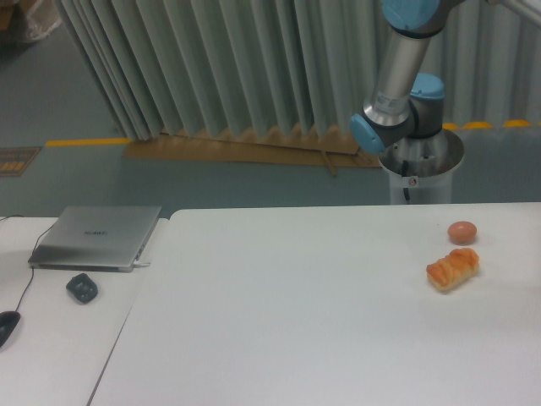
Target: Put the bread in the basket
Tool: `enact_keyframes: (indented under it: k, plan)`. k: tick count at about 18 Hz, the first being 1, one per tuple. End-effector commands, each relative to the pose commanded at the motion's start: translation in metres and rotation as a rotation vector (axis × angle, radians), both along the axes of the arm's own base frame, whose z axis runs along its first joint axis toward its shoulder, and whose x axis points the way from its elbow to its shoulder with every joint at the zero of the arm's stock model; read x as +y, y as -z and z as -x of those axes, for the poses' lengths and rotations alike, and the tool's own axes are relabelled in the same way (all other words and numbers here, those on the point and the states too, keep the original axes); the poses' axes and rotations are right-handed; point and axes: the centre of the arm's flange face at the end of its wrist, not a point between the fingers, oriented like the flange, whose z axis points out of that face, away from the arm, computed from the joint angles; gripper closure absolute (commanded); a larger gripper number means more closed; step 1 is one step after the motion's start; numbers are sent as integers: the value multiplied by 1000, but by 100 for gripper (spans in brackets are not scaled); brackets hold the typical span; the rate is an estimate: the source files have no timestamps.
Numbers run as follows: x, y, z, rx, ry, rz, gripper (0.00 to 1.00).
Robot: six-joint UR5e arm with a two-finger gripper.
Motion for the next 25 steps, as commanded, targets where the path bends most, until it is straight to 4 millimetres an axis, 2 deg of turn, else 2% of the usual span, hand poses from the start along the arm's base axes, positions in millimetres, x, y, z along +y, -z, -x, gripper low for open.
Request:
enact_keyframes:
  k: [1, 3, 4, 12, 17, 22, 25]
  plan:
    - [-1, 3, -1, -6, 23, 3, 59]
    - [0, 2, -1, -3, 26, 4, 7]
    - [3, 6, -4, -8, 19, 4, 0]
    - [8, 4, -5, 5, 23, 3, 0]
    - [48, -15, -36, -1, 10, -1, 0]
    - [65, -29, -59, -30, 43, 9, 0]
    - [74, -28, -67, -46, 46, 15, 0]
